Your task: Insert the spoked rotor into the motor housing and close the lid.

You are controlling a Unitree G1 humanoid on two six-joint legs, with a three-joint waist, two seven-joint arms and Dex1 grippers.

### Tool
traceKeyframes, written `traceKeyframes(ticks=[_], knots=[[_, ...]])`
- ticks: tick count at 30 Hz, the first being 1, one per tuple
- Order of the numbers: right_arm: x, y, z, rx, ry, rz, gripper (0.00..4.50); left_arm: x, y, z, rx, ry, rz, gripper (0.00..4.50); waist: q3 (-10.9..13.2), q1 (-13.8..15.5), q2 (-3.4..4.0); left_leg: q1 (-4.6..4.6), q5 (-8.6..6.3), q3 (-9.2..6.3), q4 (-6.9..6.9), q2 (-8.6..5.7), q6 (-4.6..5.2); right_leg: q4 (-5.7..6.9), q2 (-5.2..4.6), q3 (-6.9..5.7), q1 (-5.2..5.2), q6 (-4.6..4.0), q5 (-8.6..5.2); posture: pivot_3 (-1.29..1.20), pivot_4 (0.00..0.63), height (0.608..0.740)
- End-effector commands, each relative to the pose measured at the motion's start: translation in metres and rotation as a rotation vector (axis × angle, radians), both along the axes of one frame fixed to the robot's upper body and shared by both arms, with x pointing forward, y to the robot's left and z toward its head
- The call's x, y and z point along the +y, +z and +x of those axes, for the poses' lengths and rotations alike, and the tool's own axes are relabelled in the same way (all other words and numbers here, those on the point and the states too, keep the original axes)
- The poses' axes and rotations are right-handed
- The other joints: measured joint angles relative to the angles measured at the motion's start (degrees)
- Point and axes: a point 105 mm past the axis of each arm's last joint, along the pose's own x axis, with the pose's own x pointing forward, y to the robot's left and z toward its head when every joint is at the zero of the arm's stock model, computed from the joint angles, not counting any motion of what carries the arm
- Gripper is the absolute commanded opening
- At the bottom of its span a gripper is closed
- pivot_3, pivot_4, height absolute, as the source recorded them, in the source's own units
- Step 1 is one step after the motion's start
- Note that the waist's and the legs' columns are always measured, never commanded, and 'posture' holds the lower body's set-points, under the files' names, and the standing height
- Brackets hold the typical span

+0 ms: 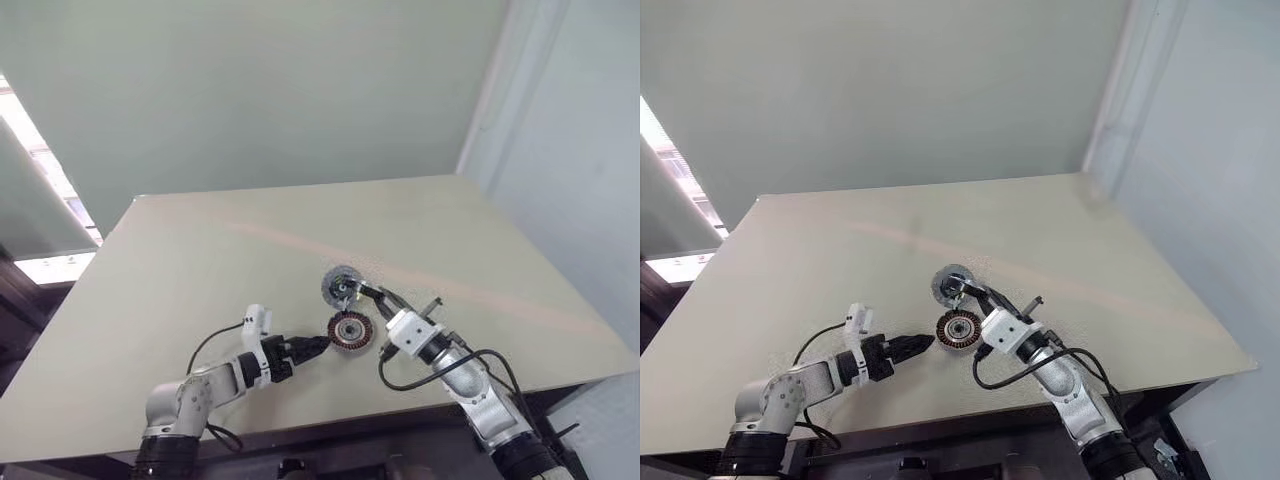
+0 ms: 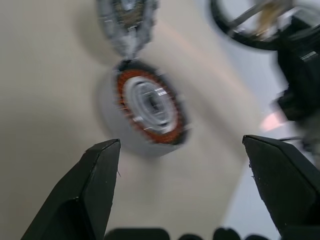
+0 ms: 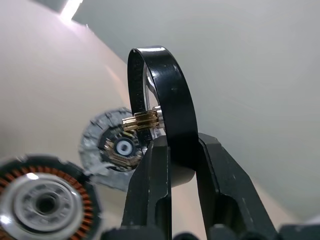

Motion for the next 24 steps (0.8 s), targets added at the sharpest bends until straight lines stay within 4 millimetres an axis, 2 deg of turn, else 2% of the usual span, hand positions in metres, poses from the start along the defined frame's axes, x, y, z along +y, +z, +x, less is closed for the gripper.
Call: traceKeyframes(ticks=[1,10,19,24], knots=[[0.002,0.006,0.005,-0.090,-0.011,-0.046,0.34,-0.003,0.018,0.002,-0.016,0.007,-0.071,4.20,0.00,-0.01,-0.01,0.04,0.00,0.00,-0.01,0.00,0.00,0.01,0.01,0.00,0.03,0.00,0.00,0.00,0.000,0.740],[0.010,-0.022,0.007,-0.057,0.002,-0.147,0.34,-0.008,0.024,0.004,0.017,0.056,-0.165,4.20,-0.01,-0.03,-0.04,0.23,0.00,0.06,-0.05,-0.01,0.00,0.03,0.03,0.13,0.17,-0.02,-0.01,0.00,0.000,0.740],[0.014,-0.024,0.003,-0.079,0.026,-0.167,0.34,-0.027,0.023,0.012,0.066,0.128,-0.247,4.20,0.00,-0.02,-0.12,0.24,0.00,0.07,-0.01,-0.07,0.00,0.04,0.04,0.27,0.21,-0.01,0.00,0.00,0.000,0.740],[0.014,-0.021,0.000,-0.118,0.030,-0.185,0.34,-0.032,0.025,0.026,0.137,0.228,-0.362,4.20,0.00,0.00,-0.17,0.24,0.00,0.07,0.02,-0.07,0.01,0.04,0.06,0.27,0.23,-0.01,0.00,0.00,0.000,0.740]])
